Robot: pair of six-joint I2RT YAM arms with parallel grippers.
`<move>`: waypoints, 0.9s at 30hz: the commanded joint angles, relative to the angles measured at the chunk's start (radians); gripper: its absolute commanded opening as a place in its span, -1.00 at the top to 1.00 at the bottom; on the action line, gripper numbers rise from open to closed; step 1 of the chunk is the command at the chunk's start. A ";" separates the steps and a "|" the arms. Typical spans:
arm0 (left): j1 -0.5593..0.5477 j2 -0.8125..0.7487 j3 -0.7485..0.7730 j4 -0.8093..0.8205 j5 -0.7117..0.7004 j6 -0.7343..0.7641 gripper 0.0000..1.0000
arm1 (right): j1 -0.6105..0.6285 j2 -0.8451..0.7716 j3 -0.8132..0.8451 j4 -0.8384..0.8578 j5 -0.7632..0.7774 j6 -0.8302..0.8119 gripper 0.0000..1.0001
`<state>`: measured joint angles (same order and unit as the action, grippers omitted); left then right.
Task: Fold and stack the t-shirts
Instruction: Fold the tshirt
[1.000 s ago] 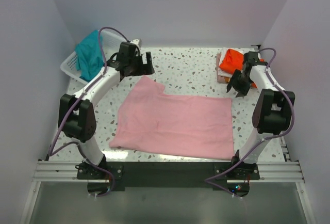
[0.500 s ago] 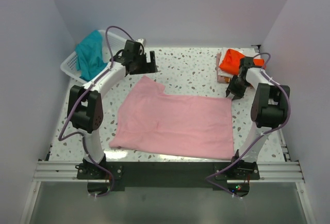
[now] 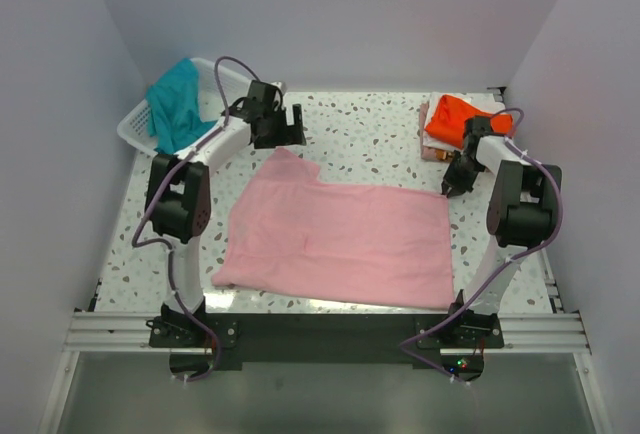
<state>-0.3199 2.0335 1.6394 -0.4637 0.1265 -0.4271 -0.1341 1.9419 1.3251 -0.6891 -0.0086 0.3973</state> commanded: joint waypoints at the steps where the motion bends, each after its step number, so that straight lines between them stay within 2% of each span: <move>1: 0.010 0.051 0.071 -0.012 -0.001 -0.001 -1.00 | -0.005 -0.001 -0.017 0.022 0.024 -0.018 0.63; 4: 0.010 0.088 0.102 -0.027 -0.021 0.002 -1.00 | -0.004 0.003 -0.018 0.022 0.027 -0.017 0.75; 11: 0.015 0.162 0.167 -0.015 -0.076 0.008 -0.94 | -0.005 -0.001 -0.018 0.022 0.024 -0.014 0.78; 17: 0.035 0.198 0.192 -0.018 -0.123 -0.009 -0.69 | -0.005 -0.006 -0.021 0.019 0.024 -0.014 0.79; 20: 0.045 0.198 0.178 -0.009 -0.123 -0.010 -0.61 | -0.006 -0.008 -0.027 0.019 0.024 -0.012 0.79; 27: 0.054 0.234 0.183 0.016 -0.110 -0.006 -0.29 | -0.005 -0.008 -0.032 0.017 0.019 -0.012 0.80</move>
<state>-0.2718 2.2402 1.7897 -0.4774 0.0200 -0.4339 -0.1368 1.9411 1.3197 -0.6819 -0.0097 0.3923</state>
